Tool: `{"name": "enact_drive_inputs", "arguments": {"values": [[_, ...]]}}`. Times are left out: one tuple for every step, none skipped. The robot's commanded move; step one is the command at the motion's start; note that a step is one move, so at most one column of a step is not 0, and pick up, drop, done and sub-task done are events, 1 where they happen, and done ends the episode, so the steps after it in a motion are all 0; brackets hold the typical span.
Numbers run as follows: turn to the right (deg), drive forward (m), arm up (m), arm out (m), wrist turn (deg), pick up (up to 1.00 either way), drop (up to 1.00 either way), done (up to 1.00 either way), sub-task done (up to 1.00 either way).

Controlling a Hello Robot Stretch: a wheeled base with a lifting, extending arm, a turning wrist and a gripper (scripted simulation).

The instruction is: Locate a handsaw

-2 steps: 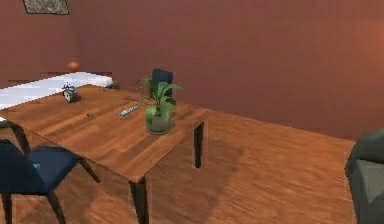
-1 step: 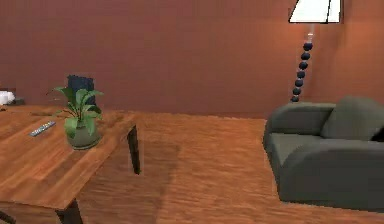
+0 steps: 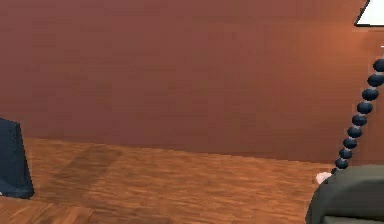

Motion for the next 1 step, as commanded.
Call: {"name": "enact_drive_inputs", "arguments": {"values": [[6.0, 0.00, 0.00, 0.00, 0.0, 0.00, 0.00, 0.00, 0.00]]}}
